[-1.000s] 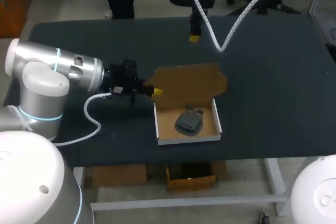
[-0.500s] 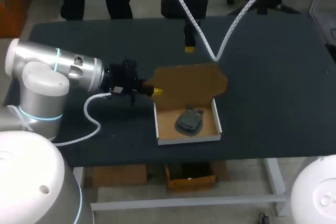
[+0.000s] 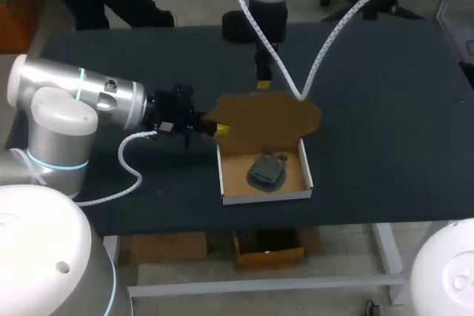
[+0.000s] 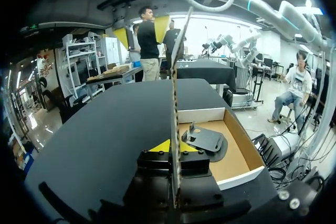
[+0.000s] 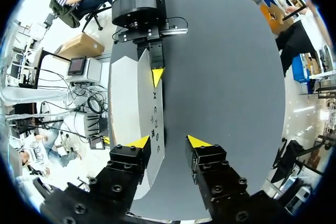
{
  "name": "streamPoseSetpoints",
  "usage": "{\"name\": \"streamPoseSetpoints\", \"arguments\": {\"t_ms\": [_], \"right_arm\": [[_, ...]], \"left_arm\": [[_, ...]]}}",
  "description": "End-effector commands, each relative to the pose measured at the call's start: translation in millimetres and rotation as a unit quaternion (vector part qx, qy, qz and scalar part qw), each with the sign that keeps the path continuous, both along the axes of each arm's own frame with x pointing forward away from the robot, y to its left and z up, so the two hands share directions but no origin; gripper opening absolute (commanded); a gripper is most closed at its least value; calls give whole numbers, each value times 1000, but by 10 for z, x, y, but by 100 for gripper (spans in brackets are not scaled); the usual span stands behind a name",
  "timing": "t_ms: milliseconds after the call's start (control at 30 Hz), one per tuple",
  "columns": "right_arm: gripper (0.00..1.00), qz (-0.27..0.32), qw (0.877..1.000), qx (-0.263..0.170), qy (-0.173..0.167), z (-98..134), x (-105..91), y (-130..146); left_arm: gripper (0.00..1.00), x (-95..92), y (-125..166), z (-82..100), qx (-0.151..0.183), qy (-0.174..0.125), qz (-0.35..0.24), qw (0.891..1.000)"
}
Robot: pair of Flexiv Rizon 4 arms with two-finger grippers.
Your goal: Assemble the packaging by folding the flat box into shape, placing the metal phone stand inside, and closing the box properly
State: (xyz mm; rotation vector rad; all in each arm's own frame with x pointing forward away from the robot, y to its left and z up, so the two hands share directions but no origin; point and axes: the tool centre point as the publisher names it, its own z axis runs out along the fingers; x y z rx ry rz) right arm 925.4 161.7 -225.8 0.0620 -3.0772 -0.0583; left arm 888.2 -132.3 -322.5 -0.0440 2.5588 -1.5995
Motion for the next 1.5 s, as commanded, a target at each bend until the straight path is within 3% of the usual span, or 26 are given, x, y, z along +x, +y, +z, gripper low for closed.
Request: {"name": "streamPoseSetpoints", "arguments": {"t_ms": [33,767,1500], "right_arm": [[40,4,1000,-4,-5,3,-91,17],[38,4,1000,-15,-11,-51,-318,-39],[40,11,1000,-19,-4,-131,-374,32]], "left_arm": [[0,-7,-7,-15,-1,-1,1,1000],[0,-7,-7,-15,-1,-1,1,1000],[0,-7,-7,-15,-1,-1,1,1000]]}}
